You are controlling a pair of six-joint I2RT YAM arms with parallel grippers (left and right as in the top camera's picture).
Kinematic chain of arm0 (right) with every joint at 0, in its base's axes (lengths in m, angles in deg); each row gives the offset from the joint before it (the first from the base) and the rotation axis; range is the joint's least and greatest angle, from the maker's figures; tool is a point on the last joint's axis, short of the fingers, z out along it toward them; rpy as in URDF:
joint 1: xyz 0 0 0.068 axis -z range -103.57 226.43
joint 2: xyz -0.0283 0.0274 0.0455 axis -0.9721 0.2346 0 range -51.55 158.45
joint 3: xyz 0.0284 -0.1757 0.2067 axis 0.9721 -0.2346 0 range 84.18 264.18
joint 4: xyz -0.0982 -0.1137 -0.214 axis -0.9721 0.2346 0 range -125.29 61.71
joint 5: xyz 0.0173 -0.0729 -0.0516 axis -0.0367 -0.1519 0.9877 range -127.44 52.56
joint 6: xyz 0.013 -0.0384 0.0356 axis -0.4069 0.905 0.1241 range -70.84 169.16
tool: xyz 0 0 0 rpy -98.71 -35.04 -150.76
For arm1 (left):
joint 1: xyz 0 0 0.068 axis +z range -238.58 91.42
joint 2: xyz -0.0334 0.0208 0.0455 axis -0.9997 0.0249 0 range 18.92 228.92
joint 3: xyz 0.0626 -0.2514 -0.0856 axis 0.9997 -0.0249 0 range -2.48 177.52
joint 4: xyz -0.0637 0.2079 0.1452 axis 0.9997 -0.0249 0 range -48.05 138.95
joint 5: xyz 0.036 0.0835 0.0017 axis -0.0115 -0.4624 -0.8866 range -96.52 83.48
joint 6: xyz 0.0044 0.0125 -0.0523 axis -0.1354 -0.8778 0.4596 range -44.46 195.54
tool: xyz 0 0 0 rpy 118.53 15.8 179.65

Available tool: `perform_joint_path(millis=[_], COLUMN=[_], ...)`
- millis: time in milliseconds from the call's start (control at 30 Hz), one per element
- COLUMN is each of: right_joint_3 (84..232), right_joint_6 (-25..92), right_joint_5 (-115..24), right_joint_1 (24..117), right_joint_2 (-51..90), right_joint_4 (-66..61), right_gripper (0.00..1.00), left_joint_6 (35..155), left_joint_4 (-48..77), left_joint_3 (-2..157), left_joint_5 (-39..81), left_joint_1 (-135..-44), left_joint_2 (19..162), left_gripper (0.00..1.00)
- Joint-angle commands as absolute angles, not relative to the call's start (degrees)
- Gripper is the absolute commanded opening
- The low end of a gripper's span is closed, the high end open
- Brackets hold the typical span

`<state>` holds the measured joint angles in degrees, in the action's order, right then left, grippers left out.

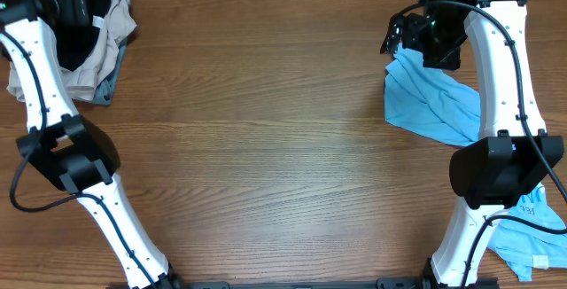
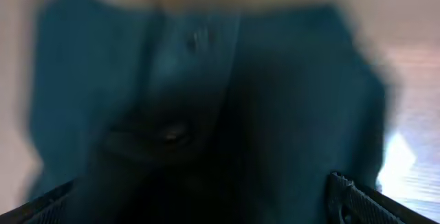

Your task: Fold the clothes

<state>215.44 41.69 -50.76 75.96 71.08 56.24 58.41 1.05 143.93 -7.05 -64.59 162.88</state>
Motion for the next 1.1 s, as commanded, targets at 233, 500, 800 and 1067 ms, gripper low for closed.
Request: perform_joint_path(millis=[233, 500, 800, 1067], right_joint_3=[216.53, 218.59, 236.95, 242.23], right_joint_6=[41.67, 40.19, 42.98, 43.64], right_joint_5=[-51.22, -51.15, -50.37, -47.66], right_joint_1=[75.81, 75.87, 76.88, 76.88], right_joint_2=[69.97, 69.94, 67.37, 53.75], right_joint_4=[57.09, 57.94, 61.77, 61.77], right_gripper=[1.00, 1.00, 1.00, 1.00], left_joint_6=[68.12, 68.23, 76.62, 84.93], left_joint_4=[11.28, 4.98, -14.95, -32.17], left_joint_3=[127.52, 136.63, 165.42, 177.57], left_joint_5=[-12.89, -7.93, 1.06, 0.95], left_joint_1=[-60.76, -60.63, -60.50, -61.20], left_joint_2=[165.61, 165.04, 165.02, 162.24], left_gripper=[1.00, 1.00, 1.00, 1.00])
